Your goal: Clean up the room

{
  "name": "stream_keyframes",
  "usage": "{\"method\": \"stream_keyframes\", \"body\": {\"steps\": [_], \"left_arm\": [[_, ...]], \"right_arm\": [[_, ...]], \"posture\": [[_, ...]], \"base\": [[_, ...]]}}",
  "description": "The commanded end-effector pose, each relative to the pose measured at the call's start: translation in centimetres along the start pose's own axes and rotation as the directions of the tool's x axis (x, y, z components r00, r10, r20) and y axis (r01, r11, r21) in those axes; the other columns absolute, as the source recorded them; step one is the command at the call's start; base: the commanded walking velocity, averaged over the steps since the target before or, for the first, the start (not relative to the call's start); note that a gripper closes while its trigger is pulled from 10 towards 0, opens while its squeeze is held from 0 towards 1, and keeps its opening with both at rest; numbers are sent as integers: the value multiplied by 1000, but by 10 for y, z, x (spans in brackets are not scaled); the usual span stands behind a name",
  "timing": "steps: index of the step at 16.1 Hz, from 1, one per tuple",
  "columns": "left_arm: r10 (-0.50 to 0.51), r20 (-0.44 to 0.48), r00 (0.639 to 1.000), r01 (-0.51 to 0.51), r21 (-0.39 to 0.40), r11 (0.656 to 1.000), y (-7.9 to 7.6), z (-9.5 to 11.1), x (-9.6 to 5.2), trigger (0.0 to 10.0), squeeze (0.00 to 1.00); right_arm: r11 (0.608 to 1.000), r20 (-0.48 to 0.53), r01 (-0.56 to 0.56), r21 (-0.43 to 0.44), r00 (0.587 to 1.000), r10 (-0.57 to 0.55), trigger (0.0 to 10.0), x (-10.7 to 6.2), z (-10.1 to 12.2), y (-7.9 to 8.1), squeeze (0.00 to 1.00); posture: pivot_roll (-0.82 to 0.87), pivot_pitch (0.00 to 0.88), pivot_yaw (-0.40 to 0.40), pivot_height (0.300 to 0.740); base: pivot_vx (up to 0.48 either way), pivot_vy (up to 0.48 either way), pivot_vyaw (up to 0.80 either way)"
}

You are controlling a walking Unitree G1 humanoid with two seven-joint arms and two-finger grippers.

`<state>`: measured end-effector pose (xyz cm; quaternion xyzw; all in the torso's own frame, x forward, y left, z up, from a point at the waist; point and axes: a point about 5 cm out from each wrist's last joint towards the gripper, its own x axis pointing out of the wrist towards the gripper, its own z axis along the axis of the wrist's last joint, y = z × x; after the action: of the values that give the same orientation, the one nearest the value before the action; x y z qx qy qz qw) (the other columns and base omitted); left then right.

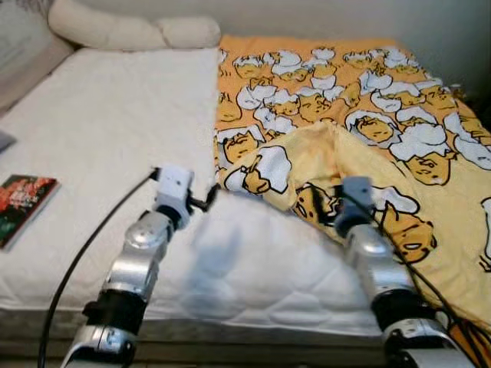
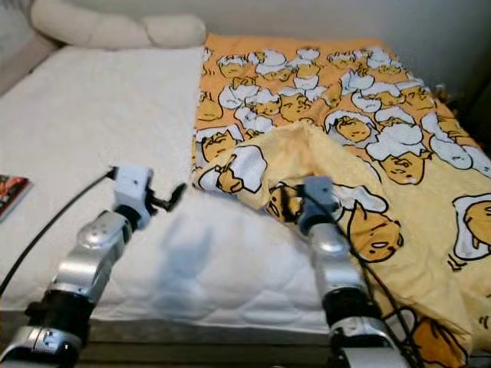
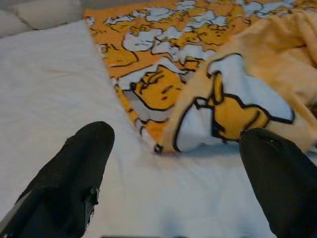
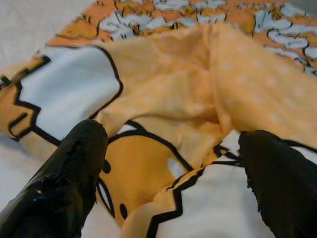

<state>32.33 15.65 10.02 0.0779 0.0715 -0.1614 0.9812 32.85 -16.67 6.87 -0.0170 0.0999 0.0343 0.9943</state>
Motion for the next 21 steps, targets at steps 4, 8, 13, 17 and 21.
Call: {"method": "stream_keyframes", "body": {"steps": [4, 8, 13, 17, 21], "left_arm": [[-20, 9, 1000, 20, -1, 1000, 5, -1, -13, 10000, 0], [-193, -38, 980, 195, 73, 978, -9, -5, -18, 10000, 0], [-414, -232, 880, 462, 218, 860, -11, -19, -36, 10000, 0], [-445, -269, 854, 504, 220, 835, -3, -17, -49, 10000, 0], [-473, -273, 838, 532, 207, 821, -6, -14, -51, 10000, 0]], "right_arm": [[993, -55, -70, -100, 996, 65, 10000, -2, -4, 4, 1000], [924, -276, -137, -357, 960, 35, 10000, 13, -17, 3, 878], [790, -373, -128, -600, 918, -134, 8980, 12, -29, -26, 0], [770, -392, -100, -630, 897, -204, 0, 7, -32, -45, 0], [782, -402, -96, -616, 892, -207, 0, 4, -35, -51, 0]], "posture": [[2, 0, -26, 740], [17, 0, -30, 740], [60, 0, -26, 740], [71, 0, 20, 740], [73, 0, 20, 740]], "base": [[0, 0, 0], [0, 0, 0], [0, 0, 0], [0, 0, 0], [0, 0, 0]]}}
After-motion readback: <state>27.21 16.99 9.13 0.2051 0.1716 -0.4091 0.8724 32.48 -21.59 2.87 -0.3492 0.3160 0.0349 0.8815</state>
